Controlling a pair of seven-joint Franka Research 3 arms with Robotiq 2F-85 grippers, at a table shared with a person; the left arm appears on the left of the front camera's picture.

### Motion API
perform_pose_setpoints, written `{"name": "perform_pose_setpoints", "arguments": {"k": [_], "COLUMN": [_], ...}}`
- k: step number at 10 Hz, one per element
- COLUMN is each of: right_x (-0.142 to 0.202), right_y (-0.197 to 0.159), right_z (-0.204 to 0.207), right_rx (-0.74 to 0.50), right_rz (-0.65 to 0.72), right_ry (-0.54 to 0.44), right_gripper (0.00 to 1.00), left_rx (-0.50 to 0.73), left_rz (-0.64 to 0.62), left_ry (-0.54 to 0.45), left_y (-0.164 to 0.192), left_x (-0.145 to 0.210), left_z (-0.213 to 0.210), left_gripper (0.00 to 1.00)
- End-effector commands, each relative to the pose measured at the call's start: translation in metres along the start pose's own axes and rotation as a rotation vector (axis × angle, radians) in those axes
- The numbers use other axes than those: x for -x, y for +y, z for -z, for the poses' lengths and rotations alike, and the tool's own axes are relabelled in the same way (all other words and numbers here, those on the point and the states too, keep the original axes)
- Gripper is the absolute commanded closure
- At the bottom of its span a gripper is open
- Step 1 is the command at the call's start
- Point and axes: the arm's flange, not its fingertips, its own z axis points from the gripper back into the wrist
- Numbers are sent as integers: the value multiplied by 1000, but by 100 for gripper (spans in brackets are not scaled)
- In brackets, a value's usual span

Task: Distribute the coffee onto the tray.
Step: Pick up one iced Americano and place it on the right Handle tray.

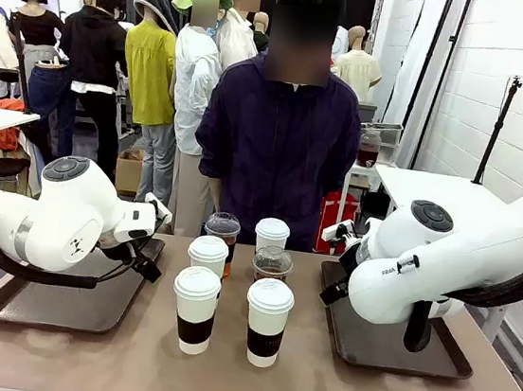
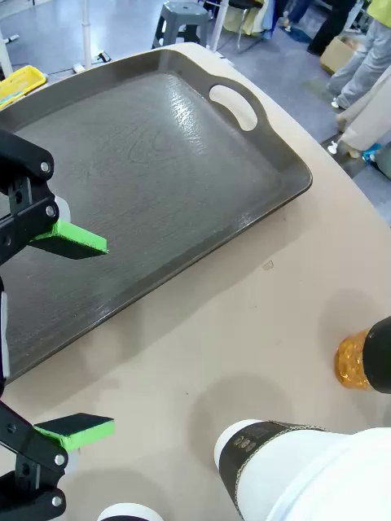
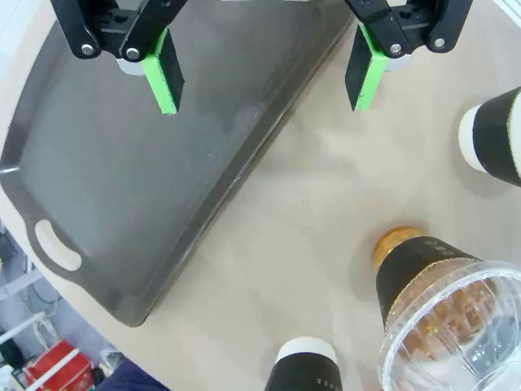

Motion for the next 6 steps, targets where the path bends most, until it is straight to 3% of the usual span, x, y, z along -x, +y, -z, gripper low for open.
{"name": "perform_pose_setpoints", "arguments": {"k": [1,6], "right_x": [0,0], "right_y": [0,0], "right_z": [0,0], "right_rx": [0,0], "right_rz": [0,0], "right_ry": [0,0], "right_gripper": [0,0], "left_rx": [0,0], "left_rz": [0,0], "left_ry": [0,0], "left_y": [0,0], "left_x": [0,0], "left_z": [0,0], "left_gripper": [0,0]}}
